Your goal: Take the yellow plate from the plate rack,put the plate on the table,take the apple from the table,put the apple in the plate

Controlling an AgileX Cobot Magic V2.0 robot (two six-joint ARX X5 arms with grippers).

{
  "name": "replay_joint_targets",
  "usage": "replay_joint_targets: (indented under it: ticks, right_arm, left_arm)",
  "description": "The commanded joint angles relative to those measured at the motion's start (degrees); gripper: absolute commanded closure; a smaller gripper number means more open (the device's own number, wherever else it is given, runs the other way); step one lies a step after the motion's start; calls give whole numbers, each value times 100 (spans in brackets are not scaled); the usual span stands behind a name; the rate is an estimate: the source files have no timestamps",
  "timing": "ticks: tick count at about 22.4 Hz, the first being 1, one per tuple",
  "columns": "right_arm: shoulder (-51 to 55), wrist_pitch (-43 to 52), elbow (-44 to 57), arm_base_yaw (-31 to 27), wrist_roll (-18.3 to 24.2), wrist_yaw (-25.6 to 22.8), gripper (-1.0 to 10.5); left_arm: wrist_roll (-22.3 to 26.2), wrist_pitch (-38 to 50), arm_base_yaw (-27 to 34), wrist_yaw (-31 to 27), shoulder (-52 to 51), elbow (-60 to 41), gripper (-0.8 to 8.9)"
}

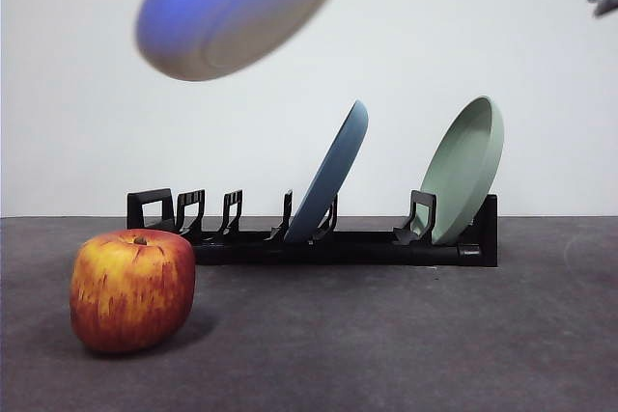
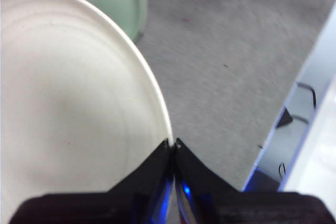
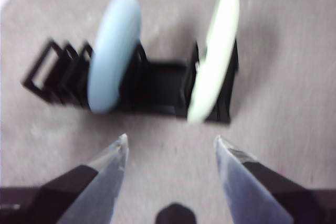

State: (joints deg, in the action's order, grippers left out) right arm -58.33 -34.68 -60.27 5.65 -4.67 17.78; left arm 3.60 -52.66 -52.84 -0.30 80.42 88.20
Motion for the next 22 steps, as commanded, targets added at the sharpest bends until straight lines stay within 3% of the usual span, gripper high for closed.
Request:
replay_joint_targets:
  ticks: [1, 5, 12, 16, 22]
  right_arm:
    - [0, 26, -256, -7, 26, -17, 662]
    - [85, -11, -476, -7, 24, -15, 663]
    - [223, -57, -483, -7, 24, -17, 662]
    - [223, -57, -483, -7, 24, -15, 662]
    - [223, -57, -483, -7, 24, -15, 663]
  left_arm:
    - [48, 205, -442, -262, 310, 22, 822]
    - [50, 382, -839, -264, 1207, 22, 822]
    - [50, 765, -1001, -387, 2999, 22, 822]
    - [50, 737, -1117, -660, 3453, 22, 822]
    - [44, 728, -1281, -608, 3759, 22, 814]
